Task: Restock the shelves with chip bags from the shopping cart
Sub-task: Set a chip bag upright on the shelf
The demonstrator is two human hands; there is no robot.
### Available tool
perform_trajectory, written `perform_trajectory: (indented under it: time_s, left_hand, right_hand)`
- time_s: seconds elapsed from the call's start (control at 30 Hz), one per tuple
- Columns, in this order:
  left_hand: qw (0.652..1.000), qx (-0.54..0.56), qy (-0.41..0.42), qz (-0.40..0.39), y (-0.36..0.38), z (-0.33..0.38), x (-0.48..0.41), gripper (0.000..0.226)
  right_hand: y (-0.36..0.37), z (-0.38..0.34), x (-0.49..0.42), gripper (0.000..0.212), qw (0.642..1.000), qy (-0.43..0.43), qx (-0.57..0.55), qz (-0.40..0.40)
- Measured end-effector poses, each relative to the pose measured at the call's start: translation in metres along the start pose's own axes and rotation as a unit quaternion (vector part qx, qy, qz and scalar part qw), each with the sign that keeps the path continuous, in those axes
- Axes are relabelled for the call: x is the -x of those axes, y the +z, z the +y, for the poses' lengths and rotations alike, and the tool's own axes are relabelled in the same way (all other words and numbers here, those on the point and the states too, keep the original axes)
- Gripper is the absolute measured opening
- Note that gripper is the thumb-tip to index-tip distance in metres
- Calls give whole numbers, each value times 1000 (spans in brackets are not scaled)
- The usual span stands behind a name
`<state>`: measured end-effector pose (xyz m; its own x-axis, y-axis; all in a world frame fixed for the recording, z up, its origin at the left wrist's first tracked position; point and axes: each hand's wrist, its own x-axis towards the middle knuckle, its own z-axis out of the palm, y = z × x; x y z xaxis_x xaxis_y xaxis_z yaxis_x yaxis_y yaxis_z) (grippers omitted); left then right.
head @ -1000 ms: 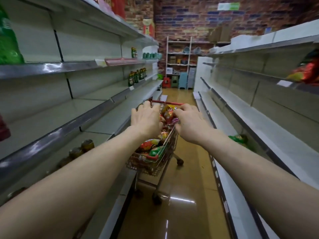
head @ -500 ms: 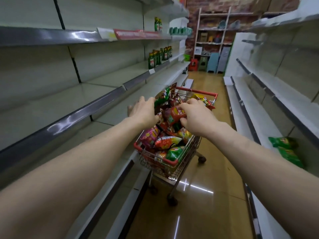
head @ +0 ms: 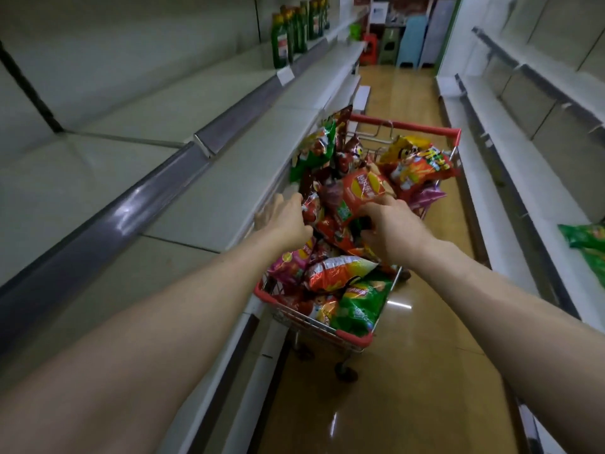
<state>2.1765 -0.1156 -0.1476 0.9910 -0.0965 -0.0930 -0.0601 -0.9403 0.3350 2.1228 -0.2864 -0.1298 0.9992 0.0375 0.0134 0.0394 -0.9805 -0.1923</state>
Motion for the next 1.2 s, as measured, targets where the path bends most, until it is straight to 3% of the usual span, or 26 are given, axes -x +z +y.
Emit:
perform_trajectory:
  time_s: [0.23,0.37,0.57,0.83,1.07,1.2]
  left_hand:
    - [993,37,-55,-94,87,-21,-58,72]
    - [984,55,-97,-137,132,-32,-79,72]
    - [984,71,-146,-72,177,-55,-122,64]
    - [976,105,-189,-30,210,-72,-160,71]
    - [965,83,-244,-43,225,-71,-164,106]
    - [932,192,-302,-62,236,-80,-162,97]
  right_hand:
    - [85,24,-59,35,996,-3,-14,-90]
    - [132,33,-83,47,989,-3,-25,-145]
    - [197,37,-112,57,977,-44,-49,-203]
    - [261,27,-131,82,976,-97,40,-191]
    - [285,44,-135,99,972,-82,122,-186]
    - [294,45,-135,100,977,-74,123,-155]
